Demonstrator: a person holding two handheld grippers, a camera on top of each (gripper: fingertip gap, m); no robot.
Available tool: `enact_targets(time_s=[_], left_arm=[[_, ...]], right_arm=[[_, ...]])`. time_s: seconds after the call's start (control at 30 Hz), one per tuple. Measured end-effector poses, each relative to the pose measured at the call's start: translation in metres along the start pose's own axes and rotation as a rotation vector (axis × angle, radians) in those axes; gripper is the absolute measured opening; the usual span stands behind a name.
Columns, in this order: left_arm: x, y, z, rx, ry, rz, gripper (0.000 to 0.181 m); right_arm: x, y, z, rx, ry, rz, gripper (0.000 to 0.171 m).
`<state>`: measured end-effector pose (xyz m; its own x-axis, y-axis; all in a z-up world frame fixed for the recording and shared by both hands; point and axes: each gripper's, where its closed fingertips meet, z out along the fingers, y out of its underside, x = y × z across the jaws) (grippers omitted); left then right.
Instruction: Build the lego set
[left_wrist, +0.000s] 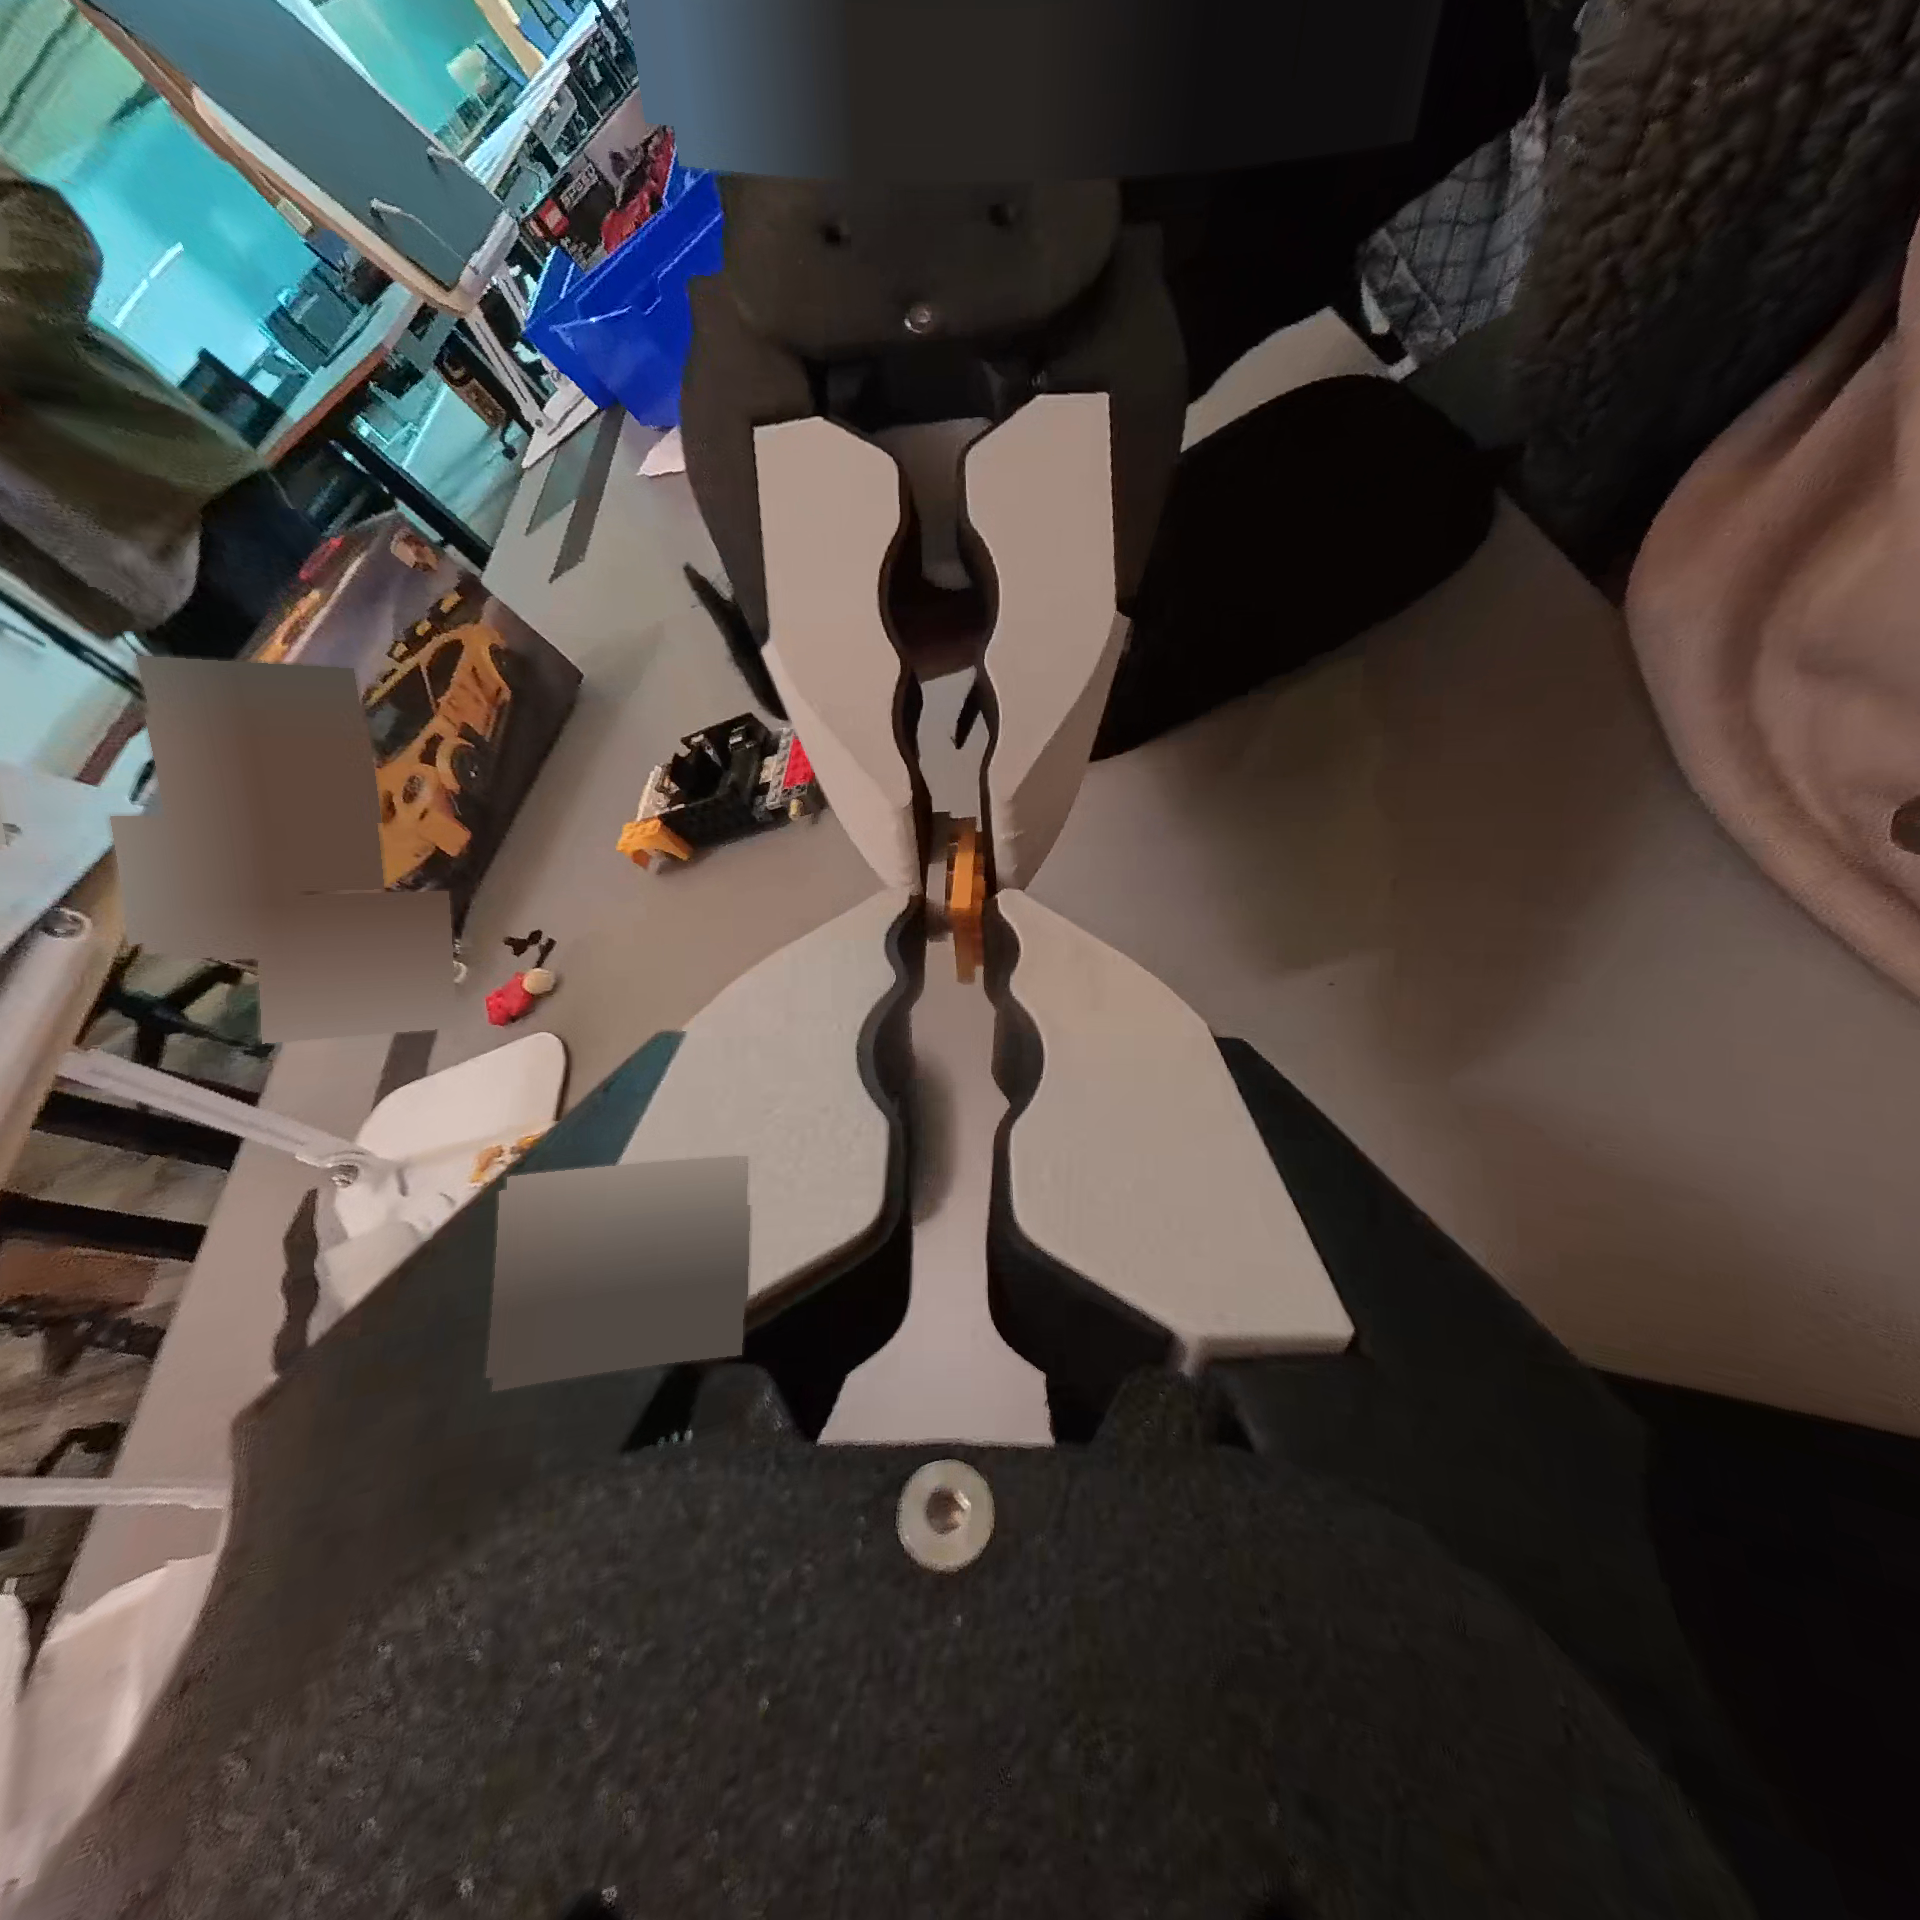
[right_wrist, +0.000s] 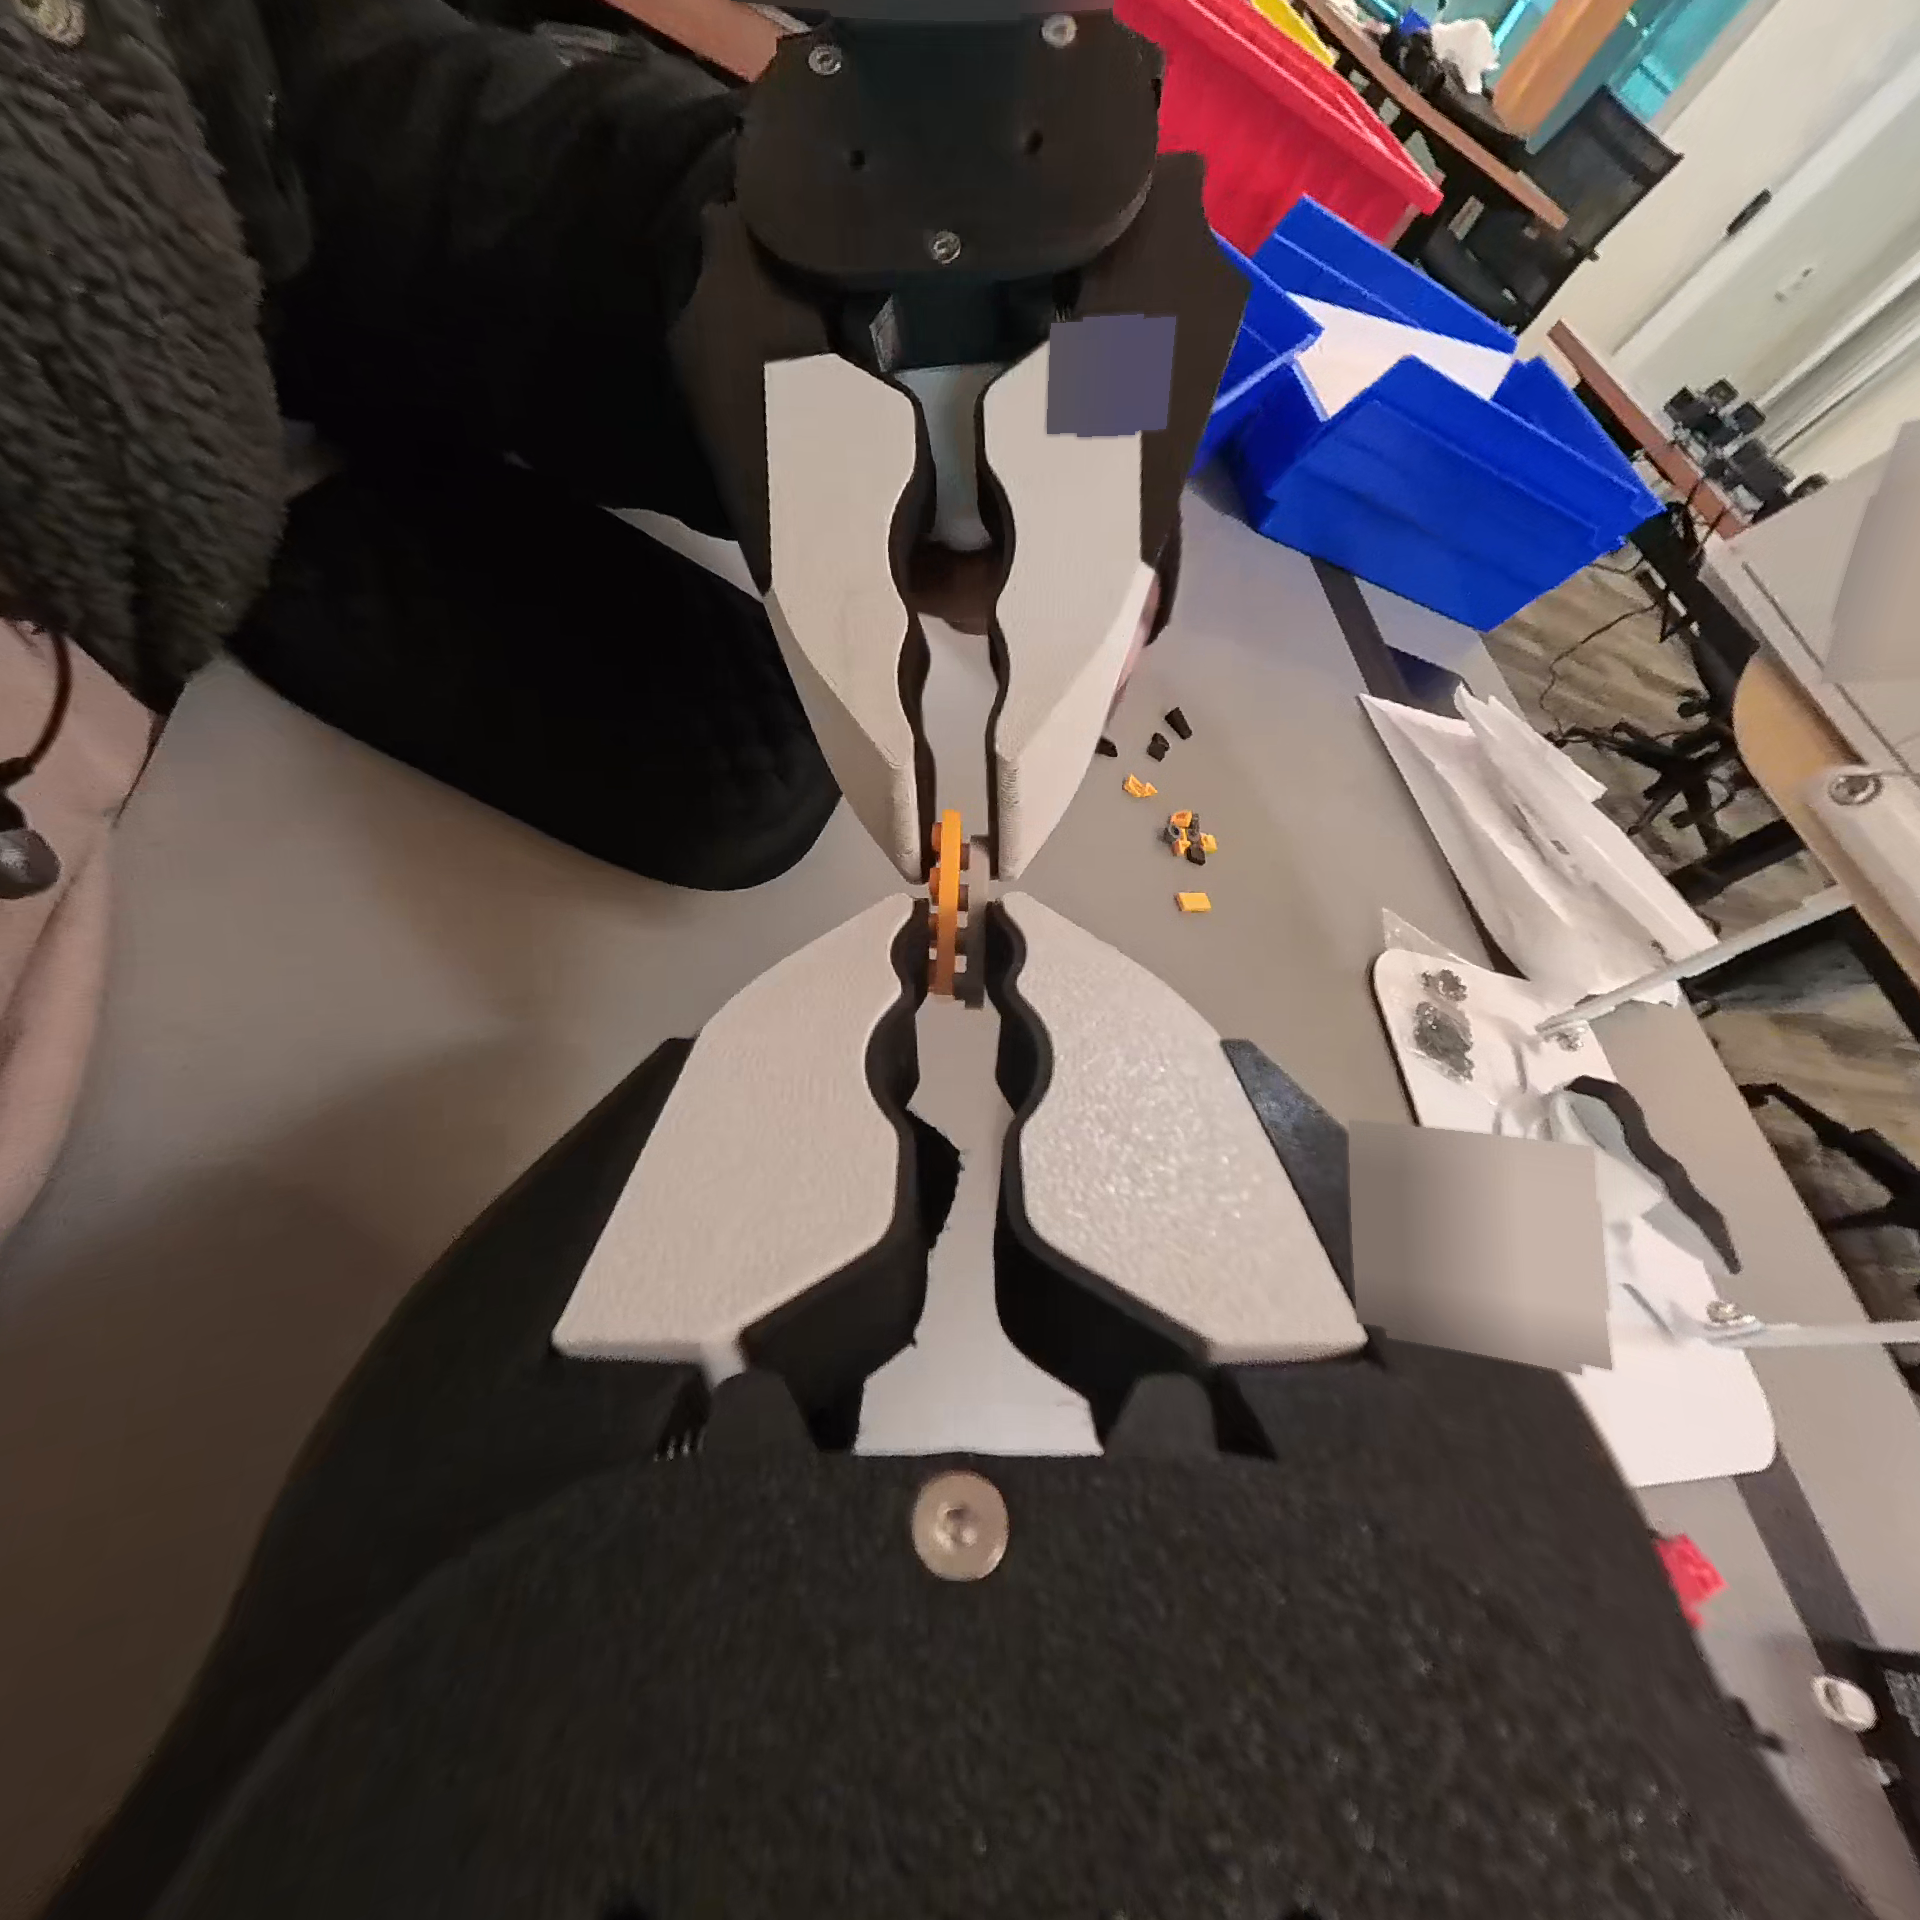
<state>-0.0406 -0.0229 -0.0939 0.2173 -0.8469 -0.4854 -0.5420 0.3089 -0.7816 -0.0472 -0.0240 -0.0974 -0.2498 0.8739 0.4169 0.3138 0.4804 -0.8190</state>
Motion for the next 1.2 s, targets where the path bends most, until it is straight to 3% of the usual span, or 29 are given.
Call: enact_targets(time_s=[0.23, 0.83, 1.2], left_arm=[[0.005, -0.006, 0.003, -0.039, -0.033, 0.118, 0.01], [0.003, -0.014, 0.003, 0.04, -0.043, 0.08, 0.01], [0.006, -0.042, -0.009, 0.286, 0.042, -0.096, 0.01]], right_arm=[[-0.005, -0.002, -0.006, 0.021, 0.026, -0.116, 0.01], [-0.003, 0.001, -0.016, 0.061, 0.047, -0.154, 0.01], [-0.01, -0.026, -0.028, 0.228, -0.046, -0.045, 0.011]])
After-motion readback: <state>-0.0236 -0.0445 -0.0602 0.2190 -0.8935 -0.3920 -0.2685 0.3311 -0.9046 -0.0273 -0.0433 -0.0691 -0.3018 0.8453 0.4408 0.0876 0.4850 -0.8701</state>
